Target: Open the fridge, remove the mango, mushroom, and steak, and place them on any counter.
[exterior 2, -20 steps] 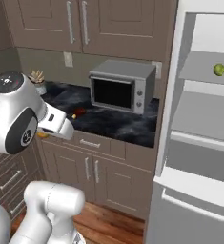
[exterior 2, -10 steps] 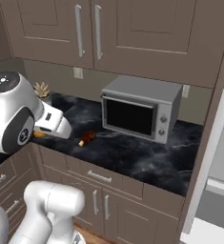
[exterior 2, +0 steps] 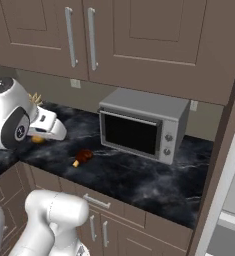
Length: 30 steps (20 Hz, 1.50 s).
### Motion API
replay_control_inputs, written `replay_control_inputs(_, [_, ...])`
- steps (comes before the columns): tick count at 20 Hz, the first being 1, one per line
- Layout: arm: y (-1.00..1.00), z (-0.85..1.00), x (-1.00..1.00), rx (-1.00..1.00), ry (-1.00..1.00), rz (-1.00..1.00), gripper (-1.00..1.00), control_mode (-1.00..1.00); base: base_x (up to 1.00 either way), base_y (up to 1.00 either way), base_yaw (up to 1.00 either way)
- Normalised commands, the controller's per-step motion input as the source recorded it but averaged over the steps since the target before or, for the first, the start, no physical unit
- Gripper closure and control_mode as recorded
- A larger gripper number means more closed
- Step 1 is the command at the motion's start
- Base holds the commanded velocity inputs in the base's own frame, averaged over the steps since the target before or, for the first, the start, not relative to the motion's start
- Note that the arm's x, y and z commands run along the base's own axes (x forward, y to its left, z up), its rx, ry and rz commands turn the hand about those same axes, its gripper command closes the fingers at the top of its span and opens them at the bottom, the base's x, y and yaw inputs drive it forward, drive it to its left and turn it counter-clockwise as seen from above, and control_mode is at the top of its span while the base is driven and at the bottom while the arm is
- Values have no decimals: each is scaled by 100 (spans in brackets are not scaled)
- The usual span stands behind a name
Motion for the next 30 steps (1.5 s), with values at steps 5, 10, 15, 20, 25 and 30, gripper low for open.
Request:
replay_control_inputs(5, [60, -89, 100, -4, 12, 0, 100, -100, 0, 0, 0])
replay_control_inputs(10, [42, -89, 100, 0, 24, 1, 100, -100, 0, 0, 0])
replay_control_inputs(15, [27, -69, 100, 0, 17, 1, 100, -100, 0, 0, 0])
replay_control_inputs(20, [14, -53, 100, -1, 1, 0, 100, -100, 0, 0, 0])
replay_control_inputs(25, [12, -61, 95, -1, 0, 0, 100, -100, 0, 0, 0])
replay_control_inputs(30, [15, -55, 75, -1, 0, 0, 100, -100, 0, 0, 0])
